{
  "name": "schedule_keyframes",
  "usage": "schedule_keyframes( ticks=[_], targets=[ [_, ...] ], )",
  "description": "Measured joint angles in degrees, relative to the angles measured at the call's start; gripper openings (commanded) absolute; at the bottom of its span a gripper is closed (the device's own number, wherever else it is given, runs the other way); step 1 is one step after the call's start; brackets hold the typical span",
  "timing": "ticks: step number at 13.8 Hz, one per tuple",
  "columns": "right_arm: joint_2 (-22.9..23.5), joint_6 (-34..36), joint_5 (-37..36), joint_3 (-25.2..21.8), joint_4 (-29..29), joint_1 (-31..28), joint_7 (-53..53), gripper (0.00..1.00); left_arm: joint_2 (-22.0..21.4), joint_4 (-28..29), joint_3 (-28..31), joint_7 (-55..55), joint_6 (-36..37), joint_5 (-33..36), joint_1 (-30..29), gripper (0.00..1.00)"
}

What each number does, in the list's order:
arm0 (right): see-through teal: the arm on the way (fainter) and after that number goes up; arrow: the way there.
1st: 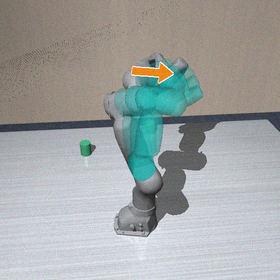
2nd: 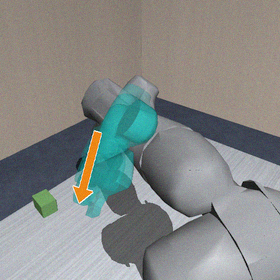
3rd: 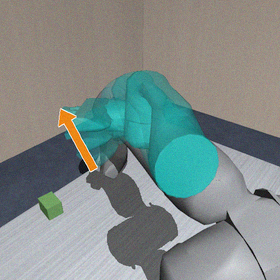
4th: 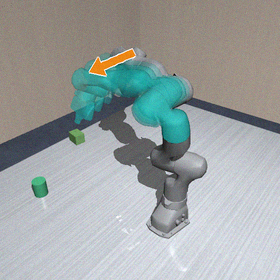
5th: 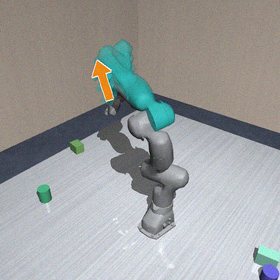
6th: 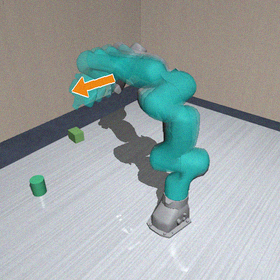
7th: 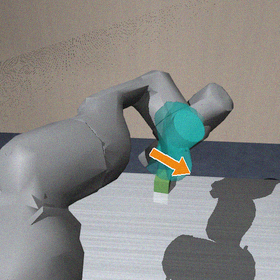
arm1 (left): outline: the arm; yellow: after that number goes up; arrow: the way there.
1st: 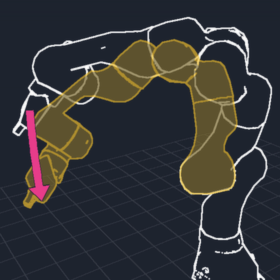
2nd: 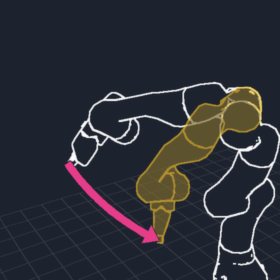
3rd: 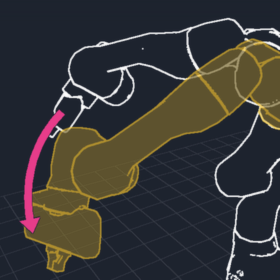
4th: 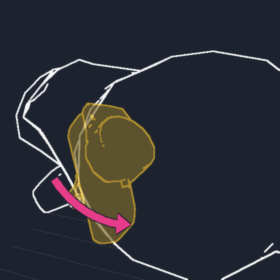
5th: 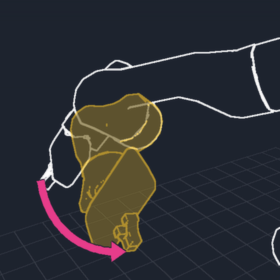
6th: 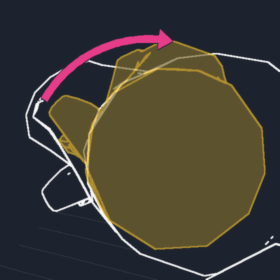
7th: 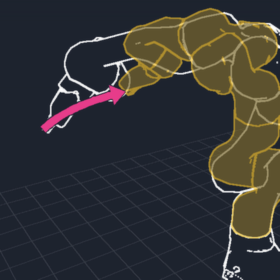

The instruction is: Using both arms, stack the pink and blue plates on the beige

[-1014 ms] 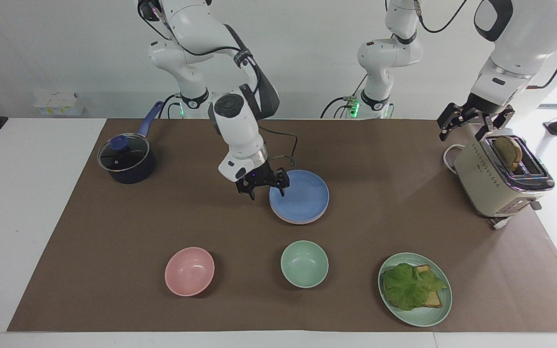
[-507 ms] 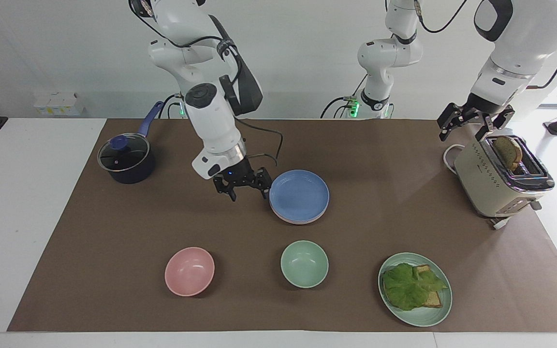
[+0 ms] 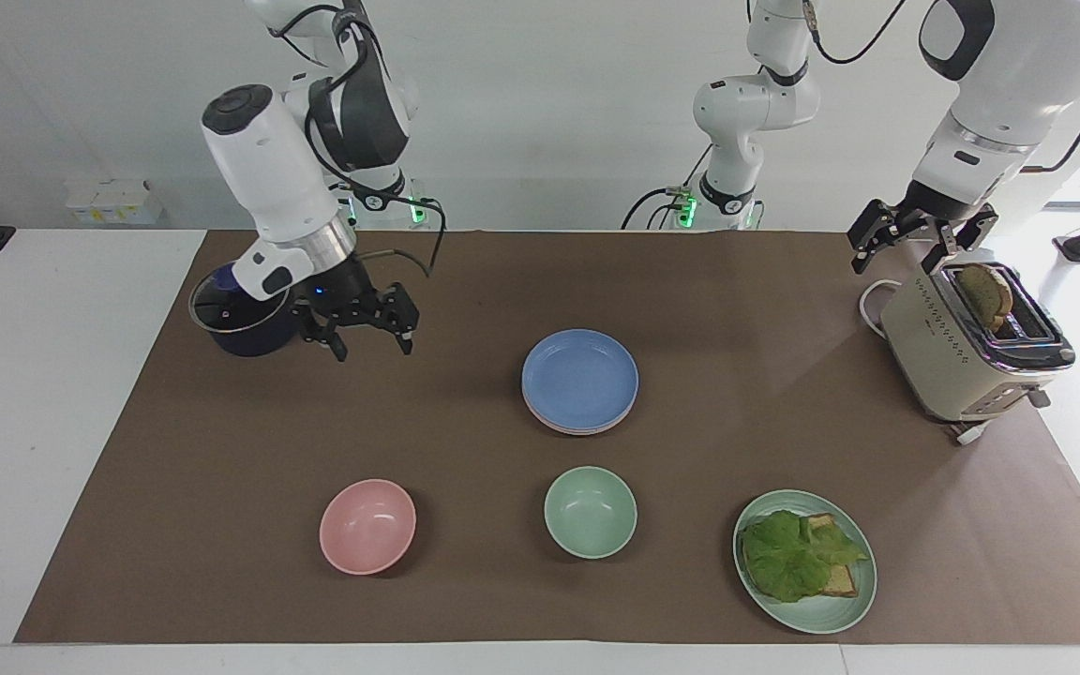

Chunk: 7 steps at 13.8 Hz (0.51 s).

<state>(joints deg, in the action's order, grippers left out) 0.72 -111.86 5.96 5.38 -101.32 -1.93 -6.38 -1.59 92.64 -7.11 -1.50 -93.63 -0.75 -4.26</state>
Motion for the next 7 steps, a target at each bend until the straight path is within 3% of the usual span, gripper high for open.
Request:
schedule_keyframes(
  ticks=[3,7],
  targets=[
    [-3.03,5.94,-4.64,-0.04,0.42,-0.44,0.00,1.00,0.00,0.00,0.00,0.00,0.00,0.00,0.00,1.00],
    [-3.70,14.90,-7.51,-0.04,5.65,-0.44,0.00,1.00,0.00,0.00,0.00,0.00,0.00,0.00,0.00,1.00]
  ],
)
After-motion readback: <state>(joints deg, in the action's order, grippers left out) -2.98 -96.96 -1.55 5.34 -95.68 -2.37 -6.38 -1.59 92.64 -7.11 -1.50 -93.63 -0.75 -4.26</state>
